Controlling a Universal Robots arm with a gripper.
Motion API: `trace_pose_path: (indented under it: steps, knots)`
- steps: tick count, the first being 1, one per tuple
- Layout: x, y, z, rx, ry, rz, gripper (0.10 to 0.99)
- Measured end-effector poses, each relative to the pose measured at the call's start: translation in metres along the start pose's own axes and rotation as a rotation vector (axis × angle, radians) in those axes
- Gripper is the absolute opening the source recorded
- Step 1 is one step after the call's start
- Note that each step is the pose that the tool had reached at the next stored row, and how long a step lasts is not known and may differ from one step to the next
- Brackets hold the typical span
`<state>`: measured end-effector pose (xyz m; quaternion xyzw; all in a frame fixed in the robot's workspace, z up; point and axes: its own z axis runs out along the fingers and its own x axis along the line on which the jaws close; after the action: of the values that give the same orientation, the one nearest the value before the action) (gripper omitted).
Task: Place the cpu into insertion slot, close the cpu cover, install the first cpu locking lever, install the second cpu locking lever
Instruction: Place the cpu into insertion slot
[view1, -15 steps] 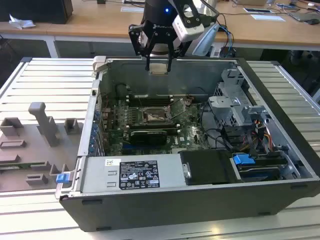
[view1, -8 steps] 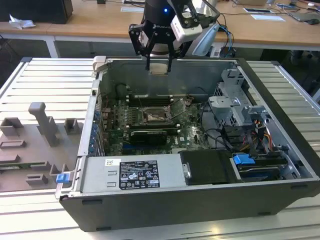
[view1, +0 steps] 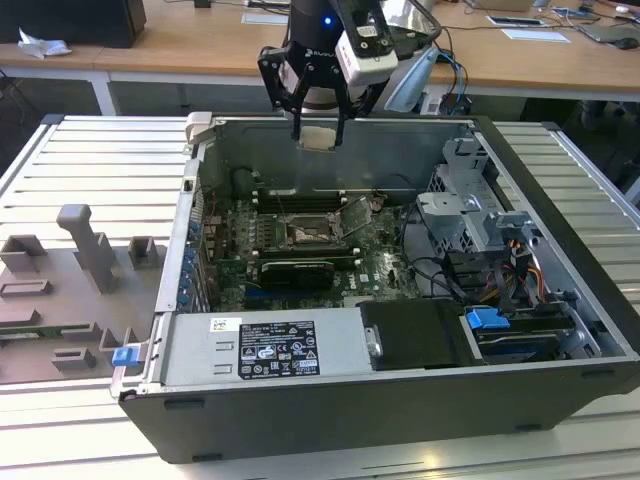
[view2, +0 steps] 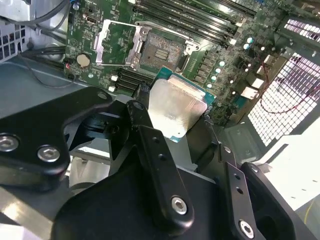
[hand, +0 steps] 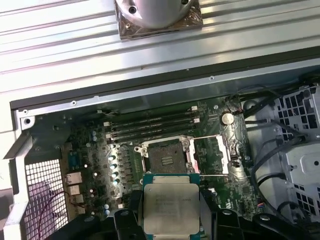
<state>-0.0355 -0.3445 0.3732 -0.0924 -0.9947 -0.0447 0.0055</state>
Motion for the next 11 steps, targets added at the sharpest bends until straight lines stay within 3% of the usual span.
trace_pose_path:
  steps: [5, 11]
  knots:
    - [-0.0001, -0.0005, 0.0058, 0.004, -0.0027, 0.013, 0.541]
    - [-0.0002, -0.0007, 0.0082, 0.004, -0.0134, 0.134, 0.541]
